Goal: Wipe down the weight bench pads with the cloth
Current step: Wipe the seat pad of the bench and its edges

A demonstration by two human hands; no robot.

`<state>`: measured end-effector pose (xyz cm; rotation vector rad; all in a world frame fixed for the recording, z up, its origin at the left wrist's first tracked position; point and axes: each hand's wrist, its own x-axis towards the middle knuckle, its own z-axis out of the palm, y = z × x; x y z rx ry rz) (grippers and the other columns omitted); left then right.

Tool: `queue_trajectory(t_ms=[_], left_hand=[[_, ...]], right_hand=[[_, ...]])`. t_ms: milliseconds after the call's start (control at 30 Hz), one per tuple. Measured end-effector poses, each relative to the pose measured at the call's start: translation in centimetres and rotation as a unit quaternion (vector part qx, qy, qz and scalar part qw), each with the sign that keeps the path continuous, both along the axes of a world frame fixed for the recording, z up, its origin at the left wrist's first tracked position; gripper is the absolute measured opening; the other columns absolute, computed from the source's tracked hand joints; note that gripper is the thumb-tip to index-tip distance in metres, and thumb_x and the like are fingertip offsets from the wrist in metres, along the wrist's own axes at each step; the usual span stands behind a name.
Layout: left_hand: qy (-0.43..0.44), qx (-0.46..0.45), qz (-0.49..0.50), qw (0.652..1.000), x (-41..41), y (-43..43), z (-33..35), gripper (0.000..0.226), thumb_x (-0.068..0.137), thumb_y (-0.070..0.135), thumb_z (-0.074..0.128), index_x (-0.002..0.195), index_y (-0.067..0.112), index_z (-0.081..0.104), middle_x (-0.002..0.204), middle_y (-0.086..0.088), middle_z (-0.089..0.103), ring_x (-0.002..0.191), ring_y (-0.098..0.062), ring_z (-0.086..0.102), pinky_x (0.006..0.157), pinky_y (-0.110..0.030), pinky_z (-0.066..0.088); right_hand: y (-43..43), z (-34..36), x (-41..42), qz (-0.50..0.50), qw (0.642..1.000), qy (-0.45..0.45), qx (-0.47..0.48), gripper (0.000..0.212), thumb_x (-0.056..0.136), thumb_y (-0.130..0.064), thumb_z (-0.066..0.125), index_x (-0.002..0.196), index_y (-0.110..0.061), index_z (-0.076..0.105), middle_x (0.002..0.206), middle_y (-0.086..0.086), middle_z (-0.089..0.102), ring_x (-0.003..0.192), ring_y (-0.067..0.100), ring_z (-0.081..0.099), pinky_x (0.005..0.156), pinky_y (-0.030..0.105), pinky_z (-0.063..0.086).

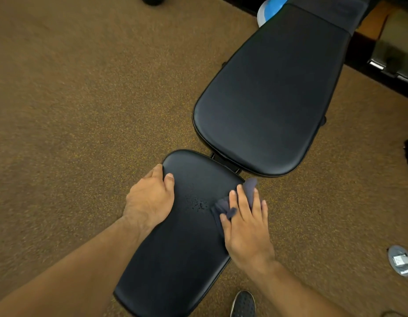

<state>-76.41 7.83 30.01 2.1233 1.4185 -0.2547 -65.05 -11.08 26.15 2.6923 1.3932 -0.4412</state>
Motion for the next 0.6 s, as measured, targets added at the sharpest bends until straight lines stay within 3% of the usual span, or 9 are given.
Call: queue_trajectory(t_ms=[167,300,467,600], left_hand=[[0.005,-0.002,0.003,1.0,0.2,0.5,-0.3,0.055,0.102,0.045,0.022,0.15,0.018,0.031,0.152,-0.003,0.039,0.131,-0.031,0.044,0.104,-0.044,0.037],[0.003,-0.007,-0.004,1.0,0.3,0.7,-0.2,0.055,0.103,0.045,0.022,0.149,0.018,0.031,0.151,-0.003,0.04,0.132,-0.03,0.043,0.104,-0.042,0.037],[0.003,-0.025,-0.001,1.0,0.0,0.9,0.0,0.055,0.102,0.045,0.023,0.15,0.019,0.031,0.152,-0.004,0.04,0.134,-0.031,0.042,0.106,-0.042,0.036],[0.003,-0.028,-0.014,1.0,-0.2,1.1,0.1,0.055,0.103,0.044,0.023,0.151,0.019,0.03,0.152,-0.003,0.04,0.134,-0.03,0.043,0.106,-0.041,0.035]], right_hand=[[4.5,1.2,3.4,0.046,0.998,0.03,0.007,0.063,0.102,-0.048,0.02,0.152,-0.011,0.027,0.157,0.005,0.026,0.138,0.032,0.029,0.114,0.045,0.024],[7.6,1.1,4.4,0.026,0.999,0.016,0.027,0.058,0.101,-0.049,0.027,0.148,-0.015,0.028,0.142,0.002,0.037,0.122,0.028,0.043,0.103,0.042,0.037],[4.7,1.1,2.1,0.037,0.999,0.01,0.024,0.059,0.102,-0.044,0.027,0.151,-0.012,0.029,0.158,0.006,0.026,0.14,0.032,0.028,0.114,0.046,0.024],[1.5,1.0,-0.6,0.069,0.997,0.0,-0.018,0.061,0.099,-0.043,0.024,0.145,-0.008,0.043,0.152,0.008,0.04,0.141,0.035,0.031,0.112,0.049,0.016]])
